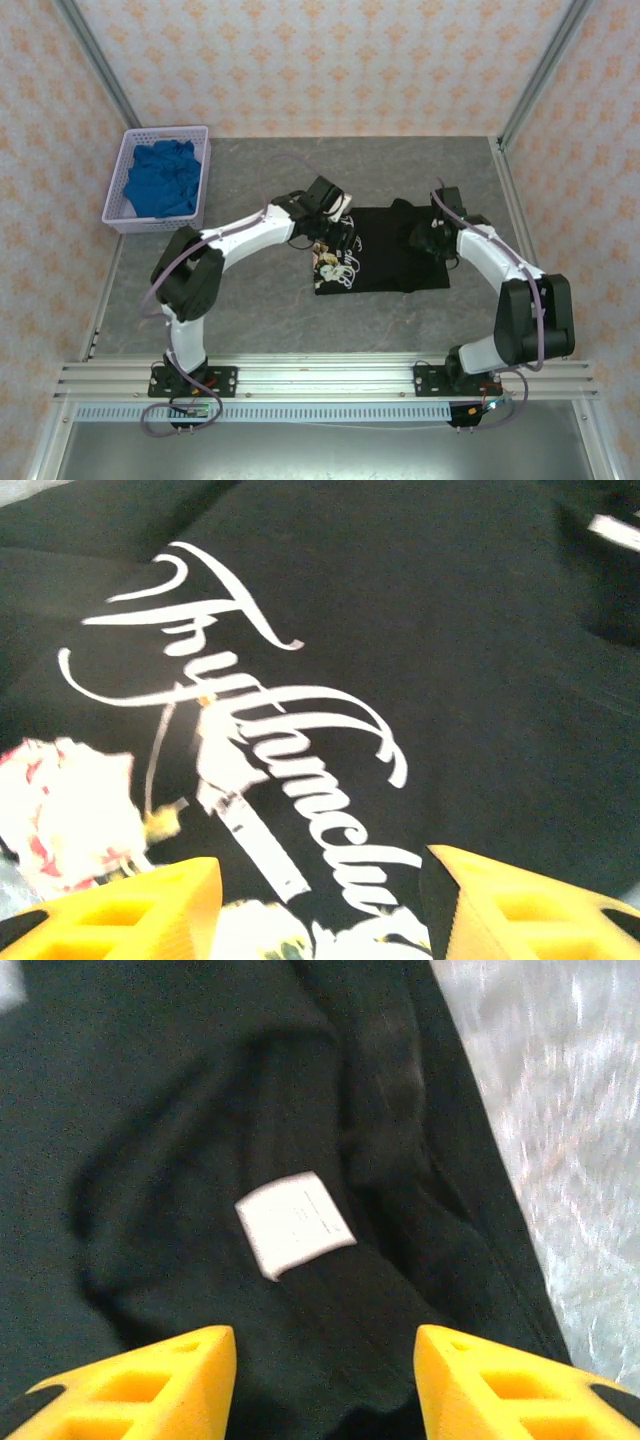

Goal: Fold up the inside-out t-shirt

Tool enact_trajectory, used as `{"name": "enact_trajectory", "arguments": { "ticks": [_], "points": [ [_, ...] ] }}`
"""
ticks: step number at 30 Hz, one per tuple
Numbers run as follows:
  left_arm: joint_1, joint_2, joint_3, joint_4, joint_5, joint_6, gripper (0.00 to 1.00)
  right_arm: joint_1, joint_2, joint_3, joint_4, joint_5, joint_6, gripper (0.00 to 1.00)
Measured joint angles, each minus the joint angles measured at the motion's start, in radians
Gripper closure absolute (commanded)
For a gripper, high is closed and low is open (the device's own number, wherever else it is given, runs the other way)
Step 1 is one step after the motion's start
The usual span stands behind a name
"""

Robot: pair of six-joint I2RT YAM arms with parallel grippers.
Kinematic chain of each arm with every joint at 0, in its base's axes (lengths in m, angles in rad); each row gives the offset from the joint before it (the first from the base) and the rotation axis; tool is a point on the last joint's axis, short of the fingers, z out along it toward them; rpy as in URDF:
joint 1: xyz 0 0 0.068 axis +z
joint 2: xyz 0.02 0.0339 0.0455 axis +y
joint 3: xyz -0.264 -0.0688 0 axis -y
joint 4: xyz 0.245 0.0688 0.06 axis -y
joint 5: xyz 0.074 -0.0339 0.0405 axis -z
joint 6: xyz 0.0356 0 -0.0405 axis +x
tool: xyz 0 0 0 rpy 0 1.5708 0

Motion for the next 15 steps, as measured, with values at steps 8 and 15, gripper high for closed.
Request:
{"name": "enact_trajectory", "arguments": {
  "ticks": [8,15],
  "points": [
    [-0.027,0.088,-0.054,-0.036,0.0,0.009,0.44,-0.013,0.235,0.066,0.074,-0.053,0.03,0.59],
    [-0.17,-0.07,-0.264,-0.005,0.019,0.045,0.44,0.09,0.444,0.312,0.154,-0.151,0.013,0.62]
  ]
}}
